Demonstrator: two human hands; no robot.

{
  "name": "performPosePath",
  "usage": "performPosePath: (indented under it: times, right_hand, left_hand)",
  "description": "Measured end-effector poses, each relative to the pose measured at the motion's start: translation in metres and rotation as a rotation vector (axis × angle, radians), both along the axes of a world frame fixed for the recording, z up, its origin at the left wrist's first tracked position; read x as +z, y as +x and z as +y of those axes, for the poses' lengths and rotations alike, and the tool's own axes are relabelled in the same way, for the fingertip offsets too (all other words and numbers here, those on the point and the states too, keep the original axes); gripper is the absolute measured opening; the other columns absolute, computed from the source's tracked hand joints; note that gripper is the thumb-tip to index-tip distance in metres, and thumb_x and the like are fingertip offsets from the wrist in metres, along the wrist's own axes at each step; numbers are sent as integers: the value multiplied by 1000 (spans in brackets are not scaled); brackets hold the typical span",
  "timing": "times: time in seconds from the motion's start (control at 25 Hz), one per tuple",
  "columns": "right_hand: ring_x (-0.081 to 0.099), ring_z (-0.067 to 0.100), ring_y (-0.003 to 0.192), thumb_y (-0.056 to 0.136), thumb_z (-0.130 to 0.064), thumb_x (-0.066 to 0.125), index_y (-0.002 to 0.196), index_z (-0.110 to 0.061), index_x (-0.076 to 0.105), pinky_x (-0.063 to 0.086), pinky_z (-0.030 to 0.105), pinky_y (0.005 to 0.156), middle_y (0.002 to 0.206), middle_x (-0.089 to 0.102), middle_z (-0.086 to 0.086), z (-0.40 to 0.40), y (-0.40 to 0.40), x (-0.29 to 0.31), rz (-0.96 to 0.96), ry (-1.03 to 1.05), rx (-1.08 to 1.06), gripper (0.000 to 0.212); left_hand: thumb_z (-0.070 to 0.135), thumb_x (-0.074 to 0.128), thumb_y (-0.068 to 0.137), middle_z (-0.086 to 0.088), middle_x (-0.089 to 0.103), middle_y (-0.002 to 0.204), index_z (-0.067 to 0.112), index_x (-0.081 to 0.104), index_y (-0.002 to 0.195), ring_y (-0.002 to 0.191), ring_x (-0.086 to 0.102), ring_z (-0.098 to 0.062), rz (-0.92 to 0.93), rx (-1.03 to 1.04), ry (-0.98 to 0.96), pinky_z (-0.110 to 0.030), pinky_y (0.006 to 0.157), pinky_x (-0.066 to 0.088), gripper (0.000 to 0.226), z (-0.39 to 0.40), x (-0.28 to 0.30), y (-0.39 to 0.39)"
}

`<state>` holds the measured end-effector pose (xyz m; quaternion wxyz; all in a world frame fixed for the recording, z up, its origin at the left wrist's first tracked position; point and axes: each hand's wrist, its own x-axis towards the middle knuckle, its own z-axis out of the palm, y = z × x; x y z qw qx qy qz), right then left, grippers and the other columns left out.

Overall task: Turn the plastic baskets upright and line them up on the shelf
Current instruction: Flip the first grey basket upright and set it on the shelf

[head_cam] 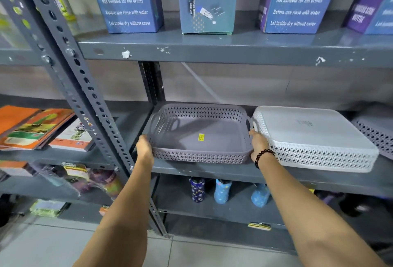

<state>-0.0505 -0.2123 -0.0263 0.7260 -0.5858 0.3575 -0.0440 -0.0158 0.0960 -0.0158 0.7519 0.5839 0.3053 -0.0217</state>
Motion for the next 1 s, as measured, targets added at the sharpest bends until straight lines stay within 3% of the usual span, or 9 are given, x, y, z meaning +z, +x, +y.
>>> performPosePath:
  times: [0.12,0.2,0.32,0.4,0.52,0.64,0.72,0.92,1.0]
  right_hand:
    - [61,27,87,89,-34,44,74,-19,52,52,42,86,93,61,10,-3,1,-12,50,-42,10,23]
    - [60,27,94,87,-35,44,78,-20,52,49,42,91,103,62,13,-6,4,-21,52,-47,17,19]
    - [59,27,98,86,-33,45,82,-23,52,47,41,89,106,61,11,-11,9,-32,52,-62,7,13]
    - [59,25,85,87,-31,45,77,-21,52,48,37,79,93,60,8,-5,3,-23,43,-65,-27,16]
    - [50,20,64,92,-27,44,69,-15,50,45,29,64,73,53,5,8,-6,-4,38,-111,-69,27]
    - [60,29,83,92,-17,46,104,7,62,51,41,85,97,63,25,14,-10,4,-20,-197,-112,31]
    - [62,34,87,91,-10,46,119,12,55,50,39,82,118,60,32,19,-16,16,-56,-242,-116,37]
    - [53,19,85,88,-8,51,114,0,63,42,26,77,106,59,9,7,-28,39,-201,-205,-172,30]
    - [56,23,105,88,-6,53,122,0,59,42,24,88,119,59,9,-11,-37,50,-238,-185,-227,35]
  left_hand:
    - [19,26,97,-1,49,72,8,51,84,61,42,-14,2,17,13,-26,55,33,31,-6,-4,-6]
    - [18,26,97,-2,48,73,6,50,88,62,41,-14,15,40,38,-27,55,33,29,-7,-6,-8]
    - [17,26,98,-5,51,78,6,51,98,61,41,-14,33,67,74,-27,56,34,27,-6,-7,-7]
    - [18,26,98,-11,54,91,6,53,102,66,45,-17,46,79,101,-30,63,38,30,-9,-4,-9]
    - [19,27,99,-22,57,118,-5,56,118,103,55,-33,43,133,311,-38,89,40,43,-19,4,-17]
    - [20,26,101,-26,60,125,-8,56,119,114,56,-37,-103,170,564,-40,96,42,45,-29,14,-23]
    - [20,26,102,-25,62,122,-6,57,118,112,58,-35,-218,146,656,-39,96,42,44,-38,24,-22]
    - [21,27,102,-23,61,123,-4,57,120,114,56,-33,-345,-46,559,-37,97,40,42,-103,49,-19]
    - [20,28,103,-25,61,124,-7,57,120,116,55,-36,-375,-138,515,-38,97,40,43,-143,52,-18]
